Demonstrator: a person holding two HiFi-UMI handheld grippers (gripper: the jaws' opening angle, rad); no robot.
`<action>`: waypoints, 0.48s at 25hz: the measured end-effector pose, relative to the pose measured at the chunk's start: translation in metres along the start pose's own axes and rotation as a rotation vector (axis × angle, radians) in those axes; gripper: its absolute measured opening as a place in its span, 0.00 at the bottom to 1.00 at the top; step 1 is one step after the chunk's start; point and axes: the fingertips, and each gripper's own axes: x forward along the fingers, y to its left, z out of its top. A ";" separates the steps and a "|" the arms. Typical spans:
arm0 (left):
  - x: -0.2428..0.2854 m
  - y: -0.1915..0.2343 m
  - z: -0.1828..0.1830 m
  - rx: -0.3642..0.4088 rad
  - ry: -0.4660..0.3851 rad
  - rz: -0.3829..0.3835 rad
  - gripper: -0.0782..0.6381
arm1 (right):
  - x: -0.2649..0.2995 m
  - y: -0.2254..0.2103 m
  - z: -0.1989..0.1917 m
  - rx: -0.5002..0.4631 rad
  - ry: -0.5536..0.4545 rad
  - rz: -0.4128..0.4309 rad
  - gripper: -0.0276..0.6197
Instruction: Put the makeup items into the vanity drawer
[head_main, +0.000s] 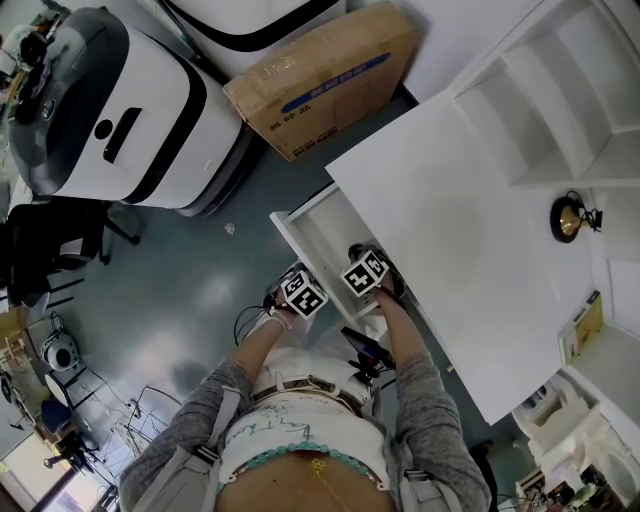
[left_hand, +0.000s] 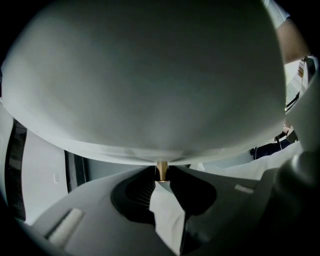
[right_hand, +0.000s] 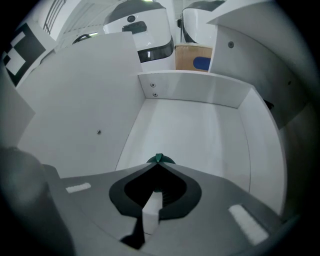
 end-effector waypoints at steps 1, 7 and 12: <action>0.000 0.001 0.000 0.000 0.000 0.002 0.24 | 0.000 -0.001 0.000 0.000 -0.003 -0.001 0.07; 0.000 0.000 0.001 -0.006 -0.003 -0.009 0.24 | 0.006 -0.002 -0.002 0.011 -0.006 0.003 0.07; 0.000 0.001 -0.001 -0.011 0.004 -0.006 0.24 | 0.009 -0.002 -0.001 0.009 -0.009 0.004 0.08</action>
